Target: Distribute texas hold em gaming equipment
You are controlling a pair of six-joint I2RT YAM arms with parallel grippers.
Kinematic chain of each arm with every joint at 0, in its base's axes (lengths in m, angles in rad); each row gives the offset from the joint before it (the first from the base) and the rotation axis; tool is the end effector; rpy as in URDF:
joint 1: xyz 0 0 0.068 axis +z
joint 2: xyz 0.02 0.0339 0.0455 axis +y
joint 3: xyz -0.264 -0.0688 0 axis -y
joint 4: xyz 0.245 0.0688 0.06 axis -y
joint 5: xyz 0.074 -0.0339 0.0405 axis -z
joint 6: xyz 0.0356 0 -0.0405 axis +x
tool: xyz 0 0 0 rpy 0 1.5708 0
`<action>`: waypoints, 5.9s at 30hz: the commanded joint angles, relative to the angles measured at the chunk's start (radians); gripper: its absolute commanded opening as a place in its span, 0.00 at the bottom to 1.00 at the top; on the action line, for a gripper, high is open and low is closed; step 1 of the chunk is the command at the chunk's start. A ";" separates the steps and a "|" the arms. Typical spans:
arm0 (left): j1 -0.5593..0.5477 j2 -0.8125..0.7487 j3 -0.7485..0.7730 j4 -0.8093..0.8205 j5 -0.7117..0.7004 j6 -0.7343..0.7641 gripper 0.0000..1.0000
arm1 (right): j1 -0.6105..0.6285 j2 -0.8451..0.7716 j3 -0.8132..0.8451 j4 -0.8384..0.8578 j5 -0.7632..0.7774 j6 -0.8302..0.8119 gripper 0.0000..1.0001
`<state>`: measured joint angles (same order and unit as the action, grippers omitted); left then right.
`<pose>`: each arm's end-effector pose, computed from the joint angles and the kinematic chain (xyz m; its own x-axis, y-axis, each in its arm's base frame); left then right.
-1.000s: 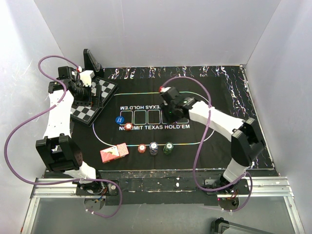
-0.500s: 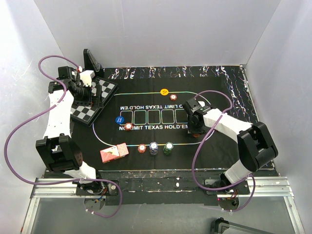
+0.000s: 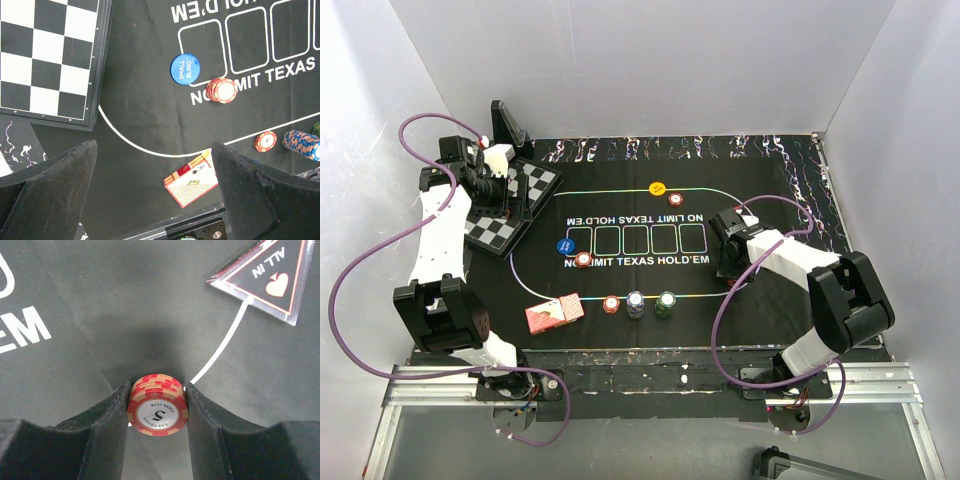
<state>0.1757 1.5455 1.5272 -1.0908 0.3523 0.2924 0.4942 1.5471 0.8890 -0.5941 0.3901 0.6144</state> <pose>0.3046 0.0416 0.3368 -0.8478 0.1243 -0.5156 0.2419 0.9557 -0.1674 0.2510 0.1198 0.1735 -0.8756 0.1339 -0.4641 0.2092 0.9711 -0.1145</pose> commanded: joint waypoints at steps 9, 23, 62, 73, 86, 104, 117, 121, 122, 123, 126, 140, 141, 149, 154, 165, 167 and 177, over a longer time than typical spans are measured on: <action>0.007 -0.035 0.005 0.011 0.025 0.010 1.00 | -0.023 0.010 -0.002 0.044 -0.036 0.033 0.75; 0.007 -0.025 0.016 0.012 0.031 0.004 1.00 | 0.044 -0.123 0.194 -0.087 0.009 -0.024 0.84; 0.007 -0.021 0.013 0.011 0.027 -0.007 1.00 | 0.587 0.257 0.541 -0.084 -0.292 -0.269 0.88; 0.008 -0.027 0.021 0.009 0.019 -0.007 1.00 | 0.598 0.289 0.531 -0.088 -0.336 -0.272 0.85; 0.008 -0.024 0.022 0.011 0.016 -0.006 1.00 | 0.596 0.311 0.531 -0.090 -0.362 -0.274 0.70; 0.010 -0.028 0.019 0.014 0.013 -0.006 1.00 | 0.596 0.326 0.538 -0.099 -0.373 -0.274 0.49; 0.010 -0.032 0.017 0.016 0.013 -0.006 1.00 | 0.598 0.294 0.551 -0.116 -0.297 -0.280 0.13; 0.010 -0.035 0.019 0.014 0.016 -0.006 1.00 | 0.596 0.288 0.583 -0.139 -0.277 -0.295 0.01; 0.010 -0.033 0.021 0.015 0.017 -0.006 1.00 | 0.595 0.291 0.599 -0.145 -0.272 -0.300 0.01; 0.010 -0.033 0.019 0.016 0.020 -0.007 1.00 | 0.593 0.291 0.613 -0.151 -0.270 -0.304 0.01; 0.010 -0.028 0.014 0.019 0.034 -0.010 1.00 | 0.593 0.306 0.663 -0.174 -0.255 -0.327 0.01; 0.036 0.016 0.040 0.017 0.065 0.007 1.00 | 0.523 0.637 1.082 -0.176 -0.319 -0.403 0.01; 0.036 0.019 0.044 0.016 0.065 0.008 1.00 | 0.521 0.663 1.108 -0.173 -0.321 -0.407 0.01; 0.045 0.036 0.054 0.005 0.073 0.025 1.00 | 0.501 0.781 1.168 -0.101 -0.356 -0.404 0.01; 0.051 0.036 0.044 0.005 0.070 0.030 1.00 | 0.491 0.806 1.153 -0.055 -0.358 -0.400 0.01; 0.056 0.022 0.022 0.008 0.063 0.030 1.00 | 0.483 0.795 1.094 -0.007 -0.358 -0.404 0.48; 0.054 0.019 0.021 0.003 0.065 0.030 1.00 | 0.481 0.786 1.082 -0.007 -0.352 -0.406 0.63; 0.054 -0.007 0.002 0.002 0.070 0.017 1.00 | 0.477 0.654 1.051 -0.018 -0.297 -0.426 0.85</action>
<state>0.2264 1.5845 1.5410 -1.0904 0.4049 0.3126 0.9787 2.3219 1.9453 -0.6033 0.0563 0.2066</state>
